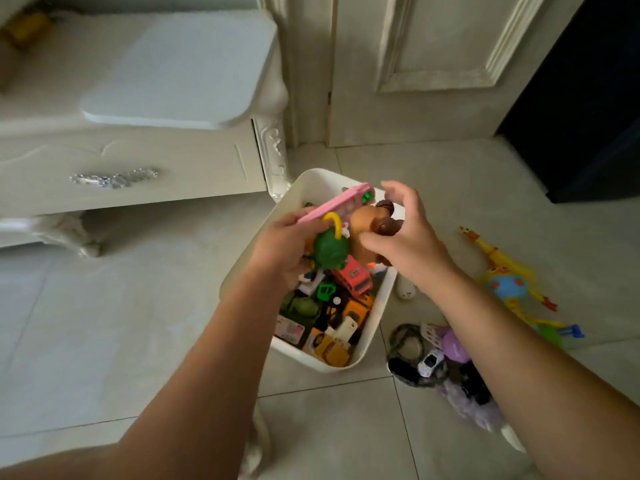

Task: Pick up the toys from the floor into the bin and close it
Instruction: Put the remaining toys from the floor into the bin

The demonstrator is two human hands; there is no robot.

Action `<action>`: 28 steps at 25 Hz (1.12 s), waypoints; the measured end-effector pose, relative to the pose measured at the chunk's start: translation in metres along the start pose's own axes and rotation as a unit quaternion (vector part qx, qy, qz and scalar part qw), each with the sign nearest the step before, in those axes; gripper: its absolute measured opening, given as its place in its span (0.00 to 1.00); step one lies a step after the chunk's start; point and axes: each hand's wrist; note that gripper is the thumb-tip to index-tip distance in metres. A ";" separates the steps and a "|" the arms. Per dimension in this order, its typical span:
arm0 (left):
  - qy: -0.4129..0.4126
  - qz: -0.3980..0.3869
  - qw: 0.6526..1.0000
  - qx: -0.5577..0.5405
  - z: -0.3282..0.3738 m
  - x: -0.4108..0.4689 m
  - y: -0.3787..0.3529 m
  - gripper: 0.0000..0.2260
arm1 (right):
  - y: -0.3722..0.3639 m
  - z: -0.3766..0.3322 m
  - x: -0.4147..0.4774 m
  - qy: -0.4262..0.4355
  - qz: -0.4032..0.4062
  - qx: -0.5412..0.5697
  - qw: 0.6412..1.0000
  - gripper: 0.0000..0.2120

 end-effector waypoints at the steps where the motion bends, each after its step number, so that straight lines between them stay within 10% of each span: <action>1: 0.006 0.011 0.999 -0.037 0.007 -0.002 0.019 0.05 | -0.015 0.000 0.007 -0.038 0.005 0.036 0.999 0.29; 5: 0.016 0.043 0.992 -0.114 0.029 -0.005 0.082 0.04 | -0.072 0.026 0.035 -0.273 -0.118 0.235 0.925 0.16; 10: 0.008 0.016 0.992 -0.125 0.032 -0.003 0.098 0.05 | -0.148 0.059 0.040 -0.418 -0.203 0.192 0.864 0.16; 13: 0.019 0.009 0.990 -0.142 0.026 0.004 0.108 0.07 | -0.182 0.064 0.041 -0.423 -0.200 0.336 0.817 0.14; 18: 0.028 0.016 0.989 -0.142 0.016 0.009 0.111 0.06 | -0.218 0.080 0.041 -0.292 -0.145 -0.032 0.945 0.21; 25: 0.091 0.004 0.978 -0.186 -0.002 0.015 0.095 0.04 | -0.164 0.073 0.052 -0.282 -0.107 0.192 0.934 0.16; 28: 0.169 -0.026 0.963 -0.208 -0.017 0.013 0.083 0.05 | -0.114 0.056 0.060 -0.194 -0.112 0.489 0.843 0.11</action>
Point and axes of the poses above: each hand's wrist, its own x-axis towards the middle knuckle, its own y-axis out of the back of the hand, z = x × y, and after that the axes turned 11 degrees about -z, right-handed
